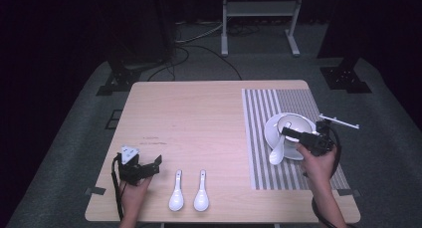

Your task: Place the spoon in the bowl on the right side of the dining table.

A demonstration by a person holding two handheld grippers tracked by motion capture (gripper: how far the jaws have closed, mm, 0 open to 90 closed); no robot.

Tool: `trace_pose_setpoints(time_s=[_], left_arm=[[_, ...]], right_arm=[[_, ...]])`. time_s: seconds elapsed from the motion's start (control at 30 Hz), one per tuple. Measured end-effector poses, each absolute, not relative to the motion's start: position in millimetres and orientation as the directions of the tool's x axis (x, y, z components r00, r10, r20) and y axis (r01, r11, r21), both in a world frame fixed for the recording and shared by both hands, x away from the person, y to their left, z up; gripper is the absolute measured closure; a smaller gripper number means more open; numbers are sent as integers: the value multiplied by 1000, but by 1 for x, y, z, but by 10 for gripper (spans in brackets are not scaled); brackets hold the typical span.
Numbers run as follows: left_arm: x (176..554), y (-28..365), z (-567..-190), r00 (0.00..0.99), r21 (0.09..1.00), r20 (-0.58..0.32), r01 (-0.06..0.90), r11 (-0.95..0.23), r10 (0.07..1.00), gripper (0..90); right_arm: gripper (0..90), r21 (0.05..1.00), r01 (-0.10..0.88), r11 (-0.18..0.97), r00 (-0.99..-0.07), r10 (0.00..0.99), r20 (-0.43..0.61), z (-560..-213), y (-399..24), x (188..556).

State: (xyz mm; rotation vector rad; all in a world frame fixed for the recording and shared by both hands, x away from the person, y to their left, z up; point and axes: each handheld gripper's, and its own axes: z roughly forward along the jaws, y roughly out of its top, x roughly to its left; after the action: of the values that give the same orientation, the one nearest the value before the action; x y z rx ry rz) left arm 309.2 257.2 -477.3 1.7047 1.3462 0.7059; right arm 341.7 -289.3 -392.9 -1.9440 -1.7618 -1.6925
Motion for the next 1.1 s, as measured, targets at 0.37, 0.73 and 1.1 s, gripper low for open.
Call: trace_pose_setpoints(time_s=[0.37,0.73,1.1], left_arm=[[309,257,-477,268,866,-65,494,-79,961,33],[309,257,-477,267,867,-63,492,-79,962,33],[309,257,-477,267,867,-65,493,-79,961,33]], right_arm=[[847,594,680,-430,-154,708,689,-389,-308,355],[846,569,651,-502,-93,691,717,-391,-324,361],[846,542,606,-583,-37,660,751,-388,-337,369]])
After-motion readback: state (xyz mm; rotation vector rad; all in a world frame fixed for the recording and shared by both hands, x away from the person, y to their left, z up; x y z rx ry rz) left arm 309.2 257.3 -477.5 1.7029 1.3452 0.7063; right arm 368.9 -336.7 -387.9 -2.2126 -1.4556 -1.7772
